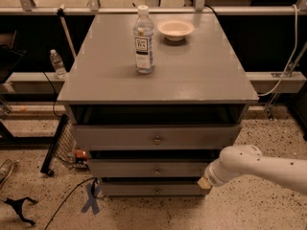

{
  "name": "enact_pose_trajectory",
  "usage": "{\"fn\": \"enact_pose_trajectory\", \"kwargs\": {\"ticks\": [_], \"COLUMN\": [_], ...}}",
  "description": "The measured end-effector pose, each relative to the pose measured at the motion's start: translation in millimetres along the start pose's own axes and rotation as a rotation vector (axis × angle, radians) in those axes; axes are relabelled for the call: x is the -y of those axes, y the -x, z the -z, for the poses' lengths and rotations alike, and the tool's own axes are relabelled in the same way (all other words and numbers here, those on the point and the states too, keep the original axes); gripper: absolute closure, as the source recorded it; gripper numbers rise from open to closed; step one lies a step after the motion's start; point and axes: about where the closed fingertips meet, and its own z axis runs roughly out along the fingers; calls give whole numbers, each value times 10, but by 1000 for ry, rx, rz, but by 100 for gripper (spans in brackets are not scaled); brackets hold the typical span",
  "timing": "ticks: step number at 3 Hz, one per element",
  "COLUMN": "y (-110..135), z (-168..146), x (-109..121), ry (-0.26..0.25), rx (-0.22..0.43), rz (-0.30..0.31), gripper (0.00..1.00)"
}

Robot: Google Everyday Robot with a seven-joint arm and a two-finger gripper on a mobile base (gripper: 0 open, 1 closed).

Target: Close middle drawer

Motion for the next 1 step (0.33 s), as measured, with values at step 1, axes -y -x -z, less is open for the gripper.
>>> {"fn": "enact_pose_trajectory", "kwargs": {"ticks": [1], "y": [-238], "z": [151], "x": [142], "ry": [-37], "rx": [-19], "rz": [-61], "gripper": [100]}}
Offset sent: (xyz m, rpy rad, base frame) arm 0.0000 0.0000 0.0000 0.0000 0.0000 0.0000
